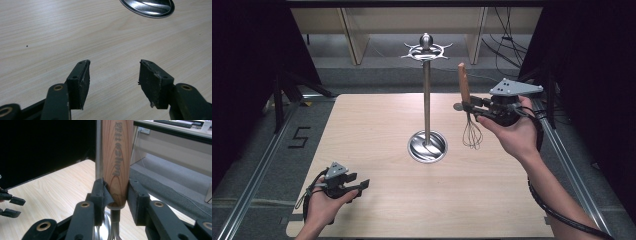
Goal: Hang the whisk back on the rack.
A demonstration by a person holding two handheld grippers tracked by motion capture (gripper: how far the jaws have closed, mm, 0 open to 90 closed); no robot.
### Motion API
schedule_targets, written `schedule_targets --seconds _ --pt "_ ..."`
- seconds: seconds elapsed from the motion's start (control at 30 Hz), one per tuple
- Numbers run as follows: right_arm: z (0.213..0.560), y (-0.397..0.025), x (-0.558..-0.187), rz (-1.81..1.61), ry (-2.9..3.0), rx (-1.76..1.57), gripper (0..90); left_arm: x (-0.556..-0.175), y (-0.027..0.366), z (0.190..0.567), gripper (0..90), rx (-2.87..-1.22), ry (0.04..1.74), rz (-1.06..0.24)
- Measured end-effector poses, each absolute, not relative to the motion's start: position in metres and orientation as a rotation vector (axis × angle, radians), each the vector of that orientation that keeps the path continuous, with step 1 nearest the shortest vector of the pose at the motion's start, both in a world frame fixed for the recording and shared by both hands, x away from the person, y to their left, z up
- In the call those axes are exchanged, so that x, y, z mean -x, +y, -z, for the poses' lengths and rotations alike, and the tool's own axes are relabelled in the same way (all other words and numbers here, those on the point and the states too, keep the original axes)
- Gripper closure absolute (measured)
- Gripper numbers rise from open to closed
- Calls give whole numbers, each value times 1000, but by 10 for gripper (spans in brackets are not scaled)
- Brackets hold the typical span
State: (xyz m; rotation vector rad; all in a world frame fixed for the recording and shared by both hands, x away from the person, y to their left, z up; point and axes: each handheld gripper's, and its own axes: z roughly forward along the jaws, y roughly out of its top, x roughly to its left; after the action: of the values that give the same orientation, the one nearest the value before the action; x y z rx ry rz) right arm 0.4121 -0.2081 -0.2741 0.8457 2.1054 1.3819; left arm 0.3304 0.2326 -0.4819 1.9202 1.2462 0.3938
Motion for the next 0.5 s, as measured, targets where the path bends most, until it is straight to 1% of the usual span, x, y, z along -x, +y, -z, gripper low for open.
schedule_targets --seconds 0.5 --pt "266 -207 -416 -1398 2105 -841 696 -330 233 482 411 -1916 1244 -400"
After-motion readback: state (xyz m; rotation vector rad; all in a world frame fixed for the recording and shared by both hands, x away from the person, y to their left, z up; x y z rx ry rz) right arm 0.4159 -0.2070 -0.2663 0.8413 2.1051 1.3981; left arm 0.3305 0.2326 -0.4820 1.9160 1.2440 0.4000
